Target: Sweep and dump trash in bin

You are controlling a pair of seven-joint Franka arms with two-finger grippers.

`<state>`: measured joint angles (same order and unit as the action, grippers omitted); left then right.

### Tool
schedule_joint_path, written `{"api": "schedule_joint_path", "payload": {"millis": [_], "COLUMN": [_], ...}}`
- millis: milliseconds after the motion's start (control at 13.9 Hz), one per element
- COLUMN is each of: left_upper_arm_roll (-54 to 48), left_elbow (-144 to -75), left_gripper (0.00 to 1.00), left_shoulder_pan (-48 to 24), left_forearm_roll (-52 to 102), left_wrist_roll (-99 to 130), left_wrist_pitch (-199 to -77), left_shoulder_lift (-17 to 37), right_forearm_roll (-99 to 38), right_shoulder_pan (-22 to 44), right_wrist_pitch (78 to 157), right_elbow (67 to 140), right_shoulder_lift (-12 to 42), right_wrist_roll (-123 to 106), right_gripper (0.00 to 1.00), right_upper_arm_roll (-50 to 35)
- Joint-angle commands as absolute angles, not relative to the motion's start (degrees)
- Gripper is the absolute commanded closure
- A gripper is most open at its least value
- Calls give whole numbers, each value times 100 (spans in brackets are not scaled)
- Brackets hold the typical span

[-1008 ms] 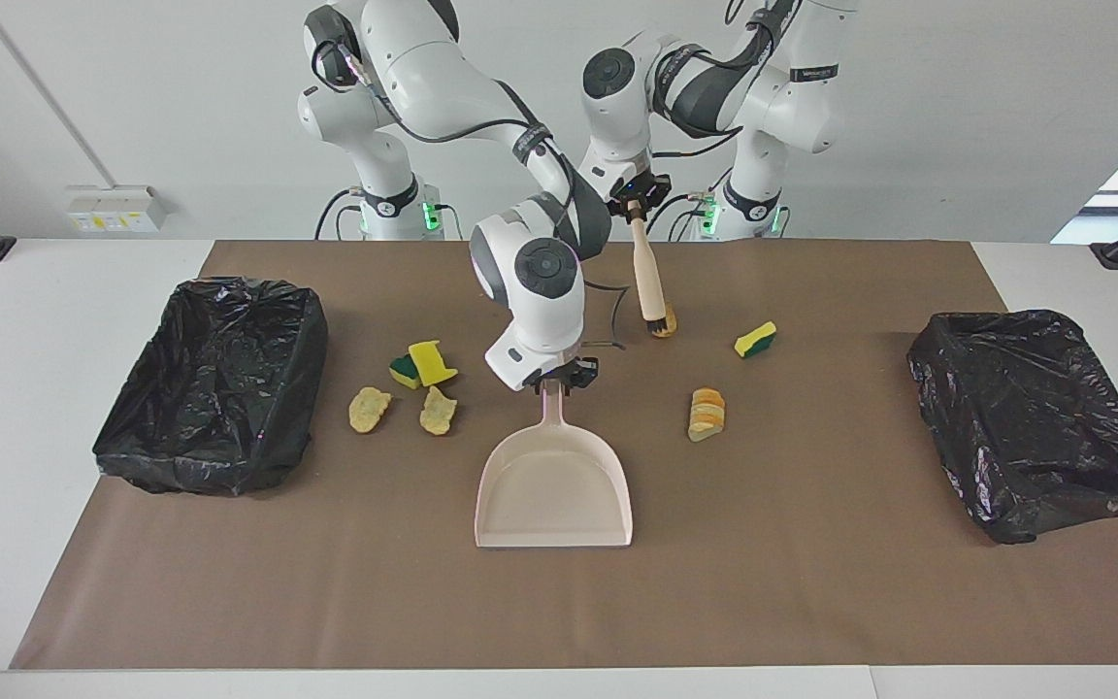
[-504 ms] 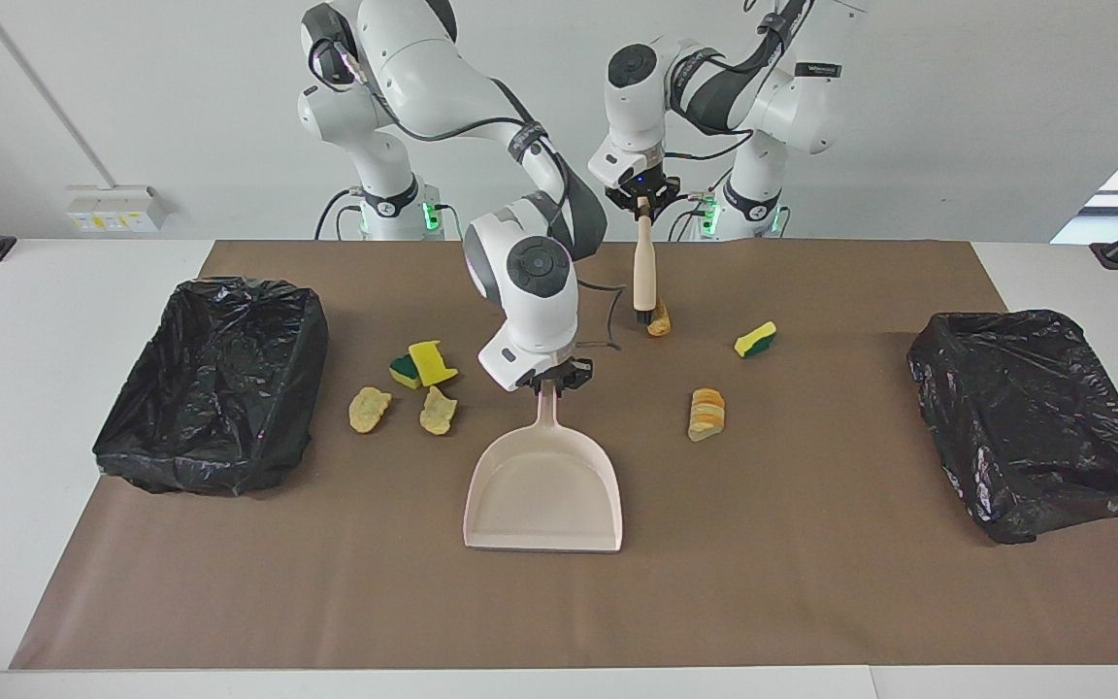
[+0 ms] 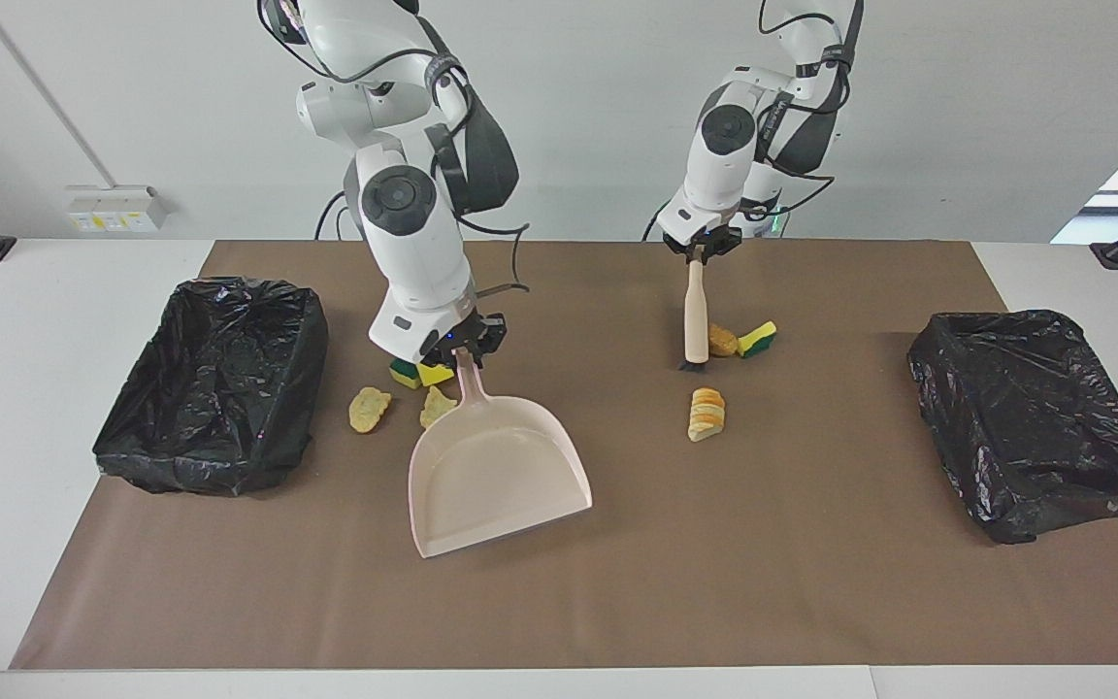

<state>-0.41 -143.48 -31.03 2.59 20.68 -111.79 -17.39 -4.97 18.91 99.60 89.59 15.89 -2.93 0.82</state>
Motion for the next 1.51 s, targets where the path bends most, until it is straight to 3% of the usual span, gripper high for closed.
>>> {"api": "schedule_joint_path", "payload": {"millis": [0,144,504,720,864,1080,1440], "left_upper_arm_roll": [-97,-97,-88,-97,-97,-105,-106], "left_elbow": [-13625,-12959,-12033,-11490,-11146,-11232,-11593], "left_gripper": [100,100,100,100,100,100,100], "left_shoulder_pan": [-2630,-2418,-1943,-1977,-2013,-2205,-2469], "left_forearm_roll": [264,264,702,852,1194,1292,1292], "left_wrist_roll": [1846,1854,1942,2668,3433,4199,4236], "left_wrist_pitch": [-10944,-10496,-11151,-12064,-12540,-12666,-10866], "left_shoulder_lift": [-1432,-1363,-459,515,939,1081,616], "right_forearm_roll": [41,613,782,1229,1257,1257,1231], "right_shoulder_pan": [2038,2415,2549,2996,2962,3032,3058], "right_wrist_pitch": [9889,9853,10790,10951,11012,11302,11619], "right_elbow": [9570,9903,11730,11822,11821,11804,11804], "right_shoulder_lift": [1029,775,-200,43,88,360,615], "right_wrist_roll": [-1201,-1729,-2865,-2830,-2979,-3129,-3199], "right_gripper": [100,100,100,100,100,100,100], "right_upper_arm_roll": [18,9,0,0,0,0,-9]}}
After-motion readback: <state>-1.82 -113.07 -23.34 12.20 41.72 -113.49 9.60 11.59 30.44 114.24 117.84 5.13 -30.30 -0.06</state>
